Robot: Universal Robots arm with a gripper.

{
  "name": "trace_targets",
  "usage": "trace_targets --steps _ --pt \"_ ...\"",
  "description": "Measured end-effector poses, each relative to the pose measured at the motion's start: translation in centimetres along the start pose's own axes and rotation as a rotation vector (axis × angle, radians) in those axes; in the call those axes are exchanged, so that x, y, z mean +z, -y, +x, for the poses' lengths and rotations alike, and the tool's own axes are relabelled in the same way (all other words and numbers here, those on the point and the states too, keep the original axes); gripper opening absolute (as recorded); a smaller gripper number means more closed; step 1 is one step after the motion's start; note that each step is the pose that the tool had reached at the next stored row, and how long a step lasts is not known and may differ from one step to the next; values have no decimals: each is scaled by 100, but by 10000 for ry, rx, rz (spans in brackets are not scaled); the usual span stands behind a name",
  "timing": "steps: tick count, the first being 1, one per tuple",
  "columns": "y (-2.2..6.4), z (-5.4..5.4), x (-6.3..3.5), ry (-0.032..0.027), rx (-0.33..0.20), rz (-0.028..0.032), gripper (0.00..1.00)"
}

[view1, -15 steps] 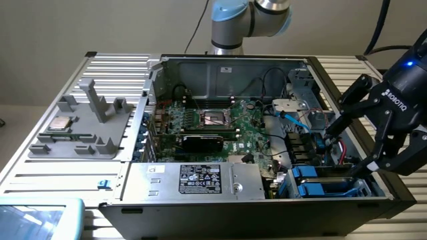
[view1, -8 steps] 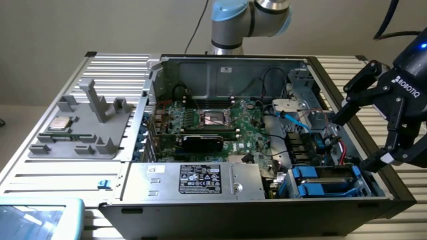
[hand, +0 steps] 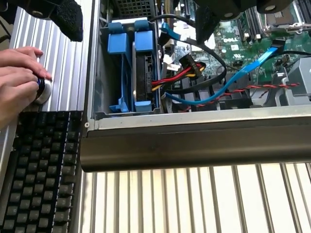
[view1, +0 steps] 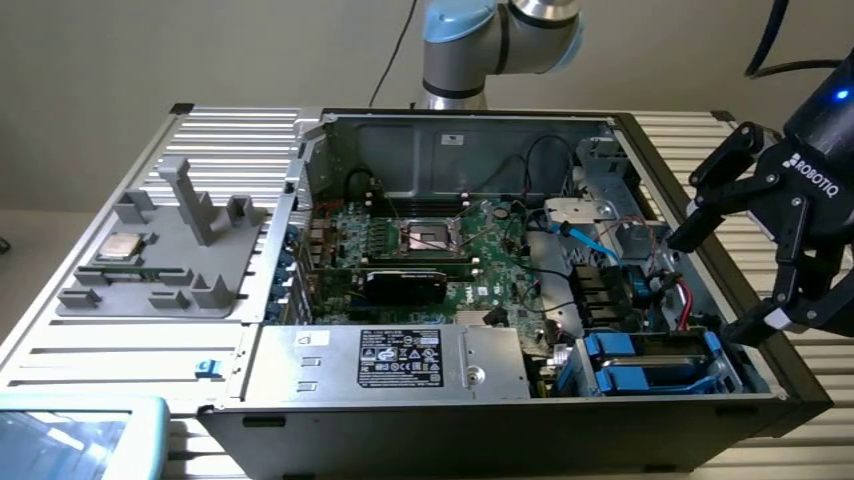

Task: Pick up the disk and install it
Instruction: 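Insert the second disk wire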

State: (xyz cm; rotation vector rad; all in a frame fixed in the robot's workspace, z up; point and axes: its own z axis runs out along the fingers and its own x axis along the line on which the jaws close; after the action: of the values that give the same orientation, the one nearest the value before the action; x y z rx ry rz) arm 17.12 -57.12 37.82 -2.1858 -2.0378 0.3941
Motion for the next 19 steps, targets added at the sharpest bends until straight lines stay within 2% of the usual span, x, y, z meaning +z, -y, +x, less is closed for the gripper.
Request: trace_targets --steps 1,15,17,19 --pt "8 0 2 -2 14 -131 99" --pt "13 0 4 -3 15 -139 99" --pt "53 9 14 2 22 -208 99" --pt "90 10 32 59 49 -312 99"
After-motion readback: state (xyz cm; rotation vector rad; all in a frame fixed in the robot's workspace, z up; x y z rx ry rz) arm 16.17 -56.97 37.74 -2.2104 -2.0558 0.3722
